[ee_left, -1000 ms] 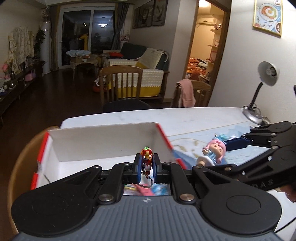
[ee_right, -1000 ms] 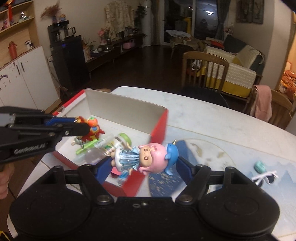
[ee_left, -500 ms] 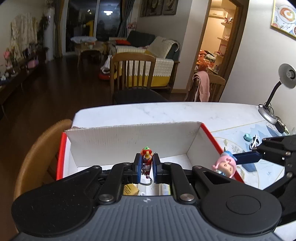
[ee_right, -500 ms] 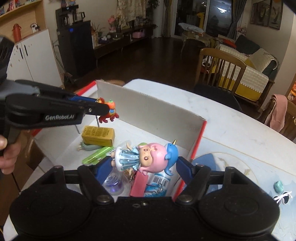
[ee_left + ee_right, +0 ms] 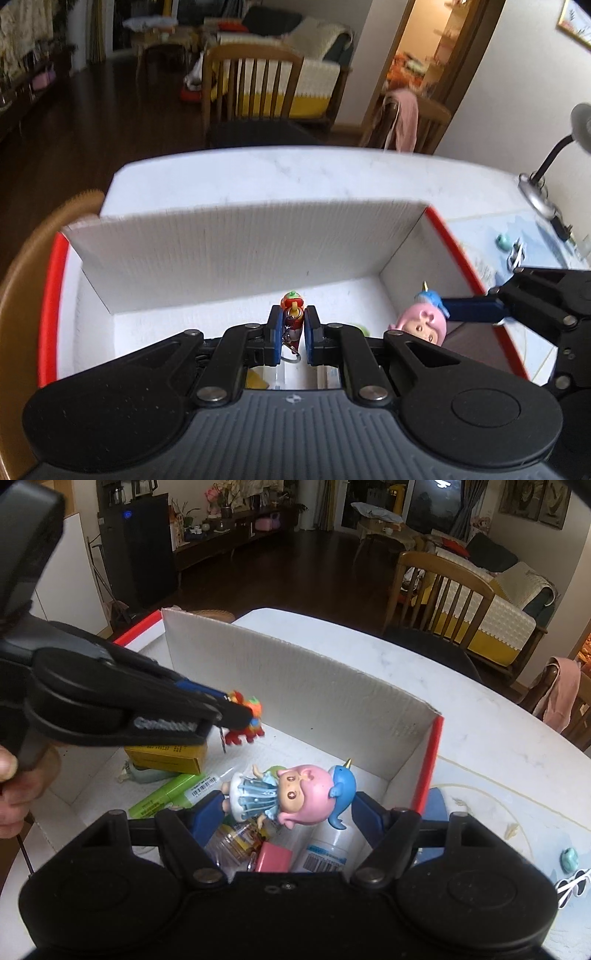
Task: Organize rigid objects
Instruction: 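Open the left tool to release the keychain while the right tool releases the doll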
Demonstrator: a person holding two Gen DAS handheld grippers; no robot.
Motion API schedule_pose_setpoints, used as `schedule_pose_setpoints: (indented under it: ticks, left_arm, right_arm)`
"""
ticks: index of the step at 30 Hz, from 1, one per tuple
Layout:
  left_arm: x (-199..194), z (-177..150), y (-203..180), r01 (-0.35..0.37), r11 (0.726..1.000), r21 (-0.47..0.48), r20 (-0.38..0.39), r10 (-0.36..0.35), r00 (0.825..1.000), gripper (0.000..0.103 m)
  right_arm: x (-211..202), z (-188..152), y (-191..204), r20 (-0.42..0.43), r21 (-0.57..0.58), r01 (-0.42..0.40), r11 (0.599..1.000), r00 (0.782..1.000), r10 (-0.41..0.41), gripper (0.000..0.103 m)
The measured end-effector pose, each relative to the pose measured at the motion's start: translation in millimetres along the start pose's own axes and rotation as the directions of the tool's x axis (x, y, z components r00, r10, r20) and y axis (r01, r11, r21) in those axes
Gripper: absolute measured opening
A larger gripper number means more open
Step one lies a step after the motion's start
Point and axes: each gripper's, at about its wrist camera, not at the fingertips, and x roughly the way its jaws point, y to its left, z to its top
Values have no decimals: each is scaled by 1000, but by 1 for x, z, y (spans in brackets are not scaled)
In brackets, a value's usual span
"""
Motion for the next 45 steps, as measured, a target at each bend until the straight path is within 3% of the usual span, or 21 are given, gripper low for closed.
schedule_pose_setpoints:
  ticks: [7,22,30,45]
  left_arm:
    - [20,-5,6,-16,1000,-15,-112,14,994,11]
    - [21,-3,8,-33,999,-40,-184,25,983,12]
    - [3,-7,4,-31,999,-38,-148,25,989,12]
    - [-66,-22,-29,-65,998,23,23,64,998,12]
  right_arm:
    - [9,-1,5,-23,-10,-6,1000,1000,6,74]
    - [18,-7,8,-66,-7,-14,1000,998,13,76]
    - [0,-12,5,-31,13,-40,999,999,41,81]
    - [-69,-27,-15,113,96,-121,988,987,110,85]
